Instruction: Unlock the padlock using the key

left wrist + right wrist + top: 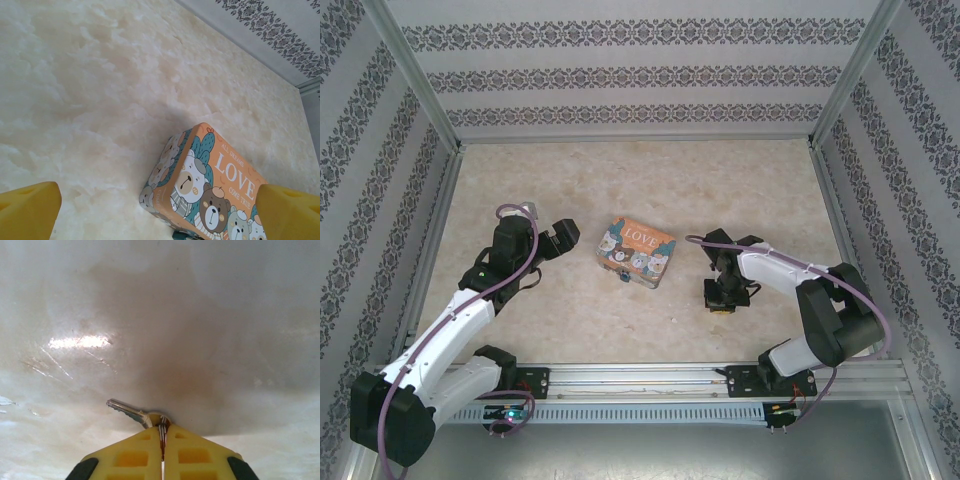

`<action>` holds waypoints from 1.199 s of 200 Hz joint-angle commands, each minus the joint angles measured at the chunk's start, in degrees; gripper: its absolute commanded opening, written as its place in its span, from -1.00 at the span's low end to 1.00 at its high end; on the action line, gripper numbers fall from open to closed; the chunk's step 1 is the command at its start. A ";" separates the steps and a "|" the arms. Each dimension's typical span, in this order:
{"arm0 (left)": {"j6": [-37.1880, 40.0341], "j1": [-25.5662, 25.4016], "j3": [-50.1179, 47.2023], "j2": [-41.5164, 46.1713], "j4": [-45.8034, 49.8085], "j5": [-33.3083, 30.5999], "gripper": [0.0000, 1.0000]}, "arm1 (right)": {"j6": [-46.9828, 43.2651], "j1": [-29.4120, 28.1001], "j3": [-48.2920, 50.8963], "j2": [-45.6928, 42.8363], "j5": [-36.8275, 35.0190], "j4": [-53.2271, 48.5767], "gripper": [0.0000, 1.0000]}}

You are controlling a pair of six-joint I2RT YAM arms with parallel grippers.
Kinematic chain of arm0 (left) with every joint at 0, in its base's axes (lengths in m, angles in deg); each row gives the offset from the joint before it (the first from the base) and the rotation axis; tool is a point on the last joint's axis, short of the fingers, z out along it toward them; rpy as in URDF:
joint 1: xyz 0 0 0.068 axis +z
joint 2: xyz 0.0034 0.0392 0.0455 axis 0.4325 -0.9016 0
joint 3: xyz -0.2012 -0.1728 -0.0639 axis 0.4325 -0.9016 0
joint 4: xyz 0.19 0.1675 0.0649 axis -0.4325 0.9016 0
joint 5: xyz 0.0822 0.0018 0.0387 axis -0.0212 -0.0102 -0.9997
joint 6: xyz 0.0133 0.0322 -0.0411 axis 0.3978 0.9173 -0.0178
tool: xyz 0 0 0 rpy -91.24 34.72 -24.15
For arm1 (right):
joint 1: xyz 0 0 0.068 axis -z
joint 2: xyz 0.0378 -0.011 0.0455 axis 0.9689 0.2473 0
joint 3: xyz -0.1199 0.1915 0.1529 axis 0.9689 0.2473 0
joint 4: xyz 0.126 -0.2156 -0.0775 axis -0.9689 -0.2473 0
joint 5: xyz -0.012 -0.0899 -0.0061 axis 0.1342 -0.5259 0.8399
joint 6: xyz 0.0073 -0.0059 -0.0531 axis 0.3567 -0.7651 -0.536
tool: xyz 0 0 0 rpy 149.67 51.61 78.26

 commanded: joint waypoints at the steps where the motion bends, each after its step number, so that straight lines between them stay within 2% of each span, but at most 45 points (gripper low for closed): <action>1: 0.75 0.59 0.03 0.40 1.89 -0.93 1.00 | -0.67 0.17 0.51 0.34 0.69 1.77 -0.99; 61: 2.25 0.54 0.82 1.41 0.44 2.57 0.99 | 0.63 0.06 1.42 -9.98 5.23 8.42 -1.00; 93: 2.61 0.57 1.33 1.37 -2.97 8.12 0.89 | 4.79 -0.12 2.98 -16.66 10.18 16.53 -1.00; 126: 2.65 0.24 2.40 -0.27 -8.26 16.93 0.71 | 13.87 -1.01 6.33 -22.76 13.84 31.29 -1.00; 143: 3.40 -1.58 4.28 -2.53 -9.08 20.34 0.59 | 19.73 -1.93 8.78 -24.85 14.00 40.75 -1.00; 169: 4.65 -5.84 6.56 -6.04 -10.52 20.68 0.30 | 27.17 -3.57 11.71 -25.86 13.35 53.10 -1.00; 197: 4.32 -10.81 8.34 -10.14 -13.94 19.51 0.16 | 30.05 -5.25 12.24 -25.25 12.70 58.82 -1.00; 240: 1.99 -15.81 10.85 -17.03 -19.49 18.10 0.07 | 31.60 -7.19 12.08 -23.73 12.11 61.89 -1.00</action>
